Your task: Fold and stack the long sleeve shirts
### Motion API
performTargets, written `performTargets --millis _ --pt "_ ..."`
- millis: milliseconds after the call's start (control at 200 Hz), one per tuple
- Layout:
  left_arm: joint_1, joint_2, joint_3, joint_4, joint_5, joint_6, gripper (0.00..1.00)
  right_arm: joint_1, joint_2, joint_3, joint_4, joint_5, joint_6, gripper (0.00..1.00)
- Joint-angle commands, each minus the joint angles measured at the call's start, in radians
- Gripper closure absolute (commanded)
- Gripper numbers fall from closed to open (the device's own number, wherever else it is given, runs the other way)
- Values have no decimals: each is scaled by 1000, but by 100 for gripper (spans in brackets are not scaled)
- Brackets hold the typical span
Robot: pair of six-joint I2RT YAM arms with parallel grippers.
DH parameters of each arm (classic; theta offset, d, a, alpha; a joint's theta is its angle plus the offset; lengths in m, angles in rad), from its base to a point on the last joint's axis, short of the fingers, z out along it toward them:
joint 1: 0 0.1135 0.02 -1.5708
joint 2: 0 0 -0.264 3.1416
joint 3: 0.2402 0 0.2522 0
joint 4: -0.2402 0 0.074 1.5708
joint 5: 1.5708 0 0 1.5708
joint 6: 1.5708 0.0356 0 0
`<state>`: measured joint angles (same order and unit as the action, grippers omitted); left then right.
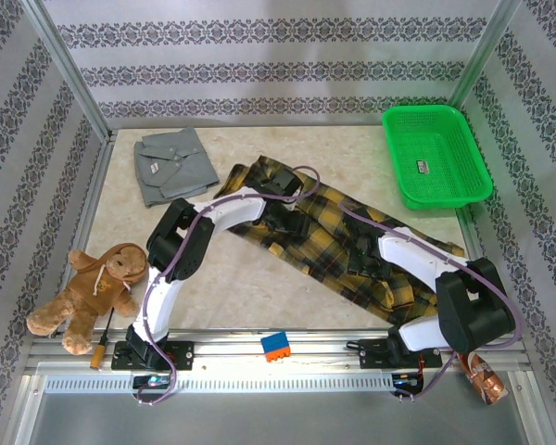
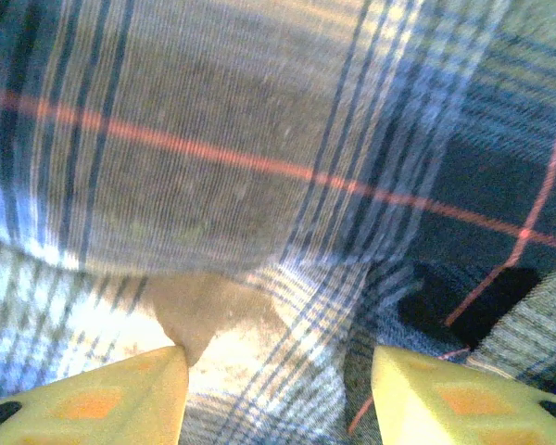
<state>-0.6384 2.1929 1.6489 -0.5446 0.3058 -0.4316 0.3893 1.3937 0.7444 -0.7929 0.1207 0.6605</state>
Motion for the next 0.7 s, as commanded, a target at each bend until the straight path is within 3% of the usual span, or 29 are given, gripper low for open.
performTargets --millis 0,245,694 --pt "97 127 96 -157 -89 96 41 19 10 -2 -11 -40 24 44" --pt "209 292 448 -300 -147 199 40 105 143 70 53 -161 65 44" --pt "346 372 669 -262 -70 321 35 433 469 372 299 -348 392 45"
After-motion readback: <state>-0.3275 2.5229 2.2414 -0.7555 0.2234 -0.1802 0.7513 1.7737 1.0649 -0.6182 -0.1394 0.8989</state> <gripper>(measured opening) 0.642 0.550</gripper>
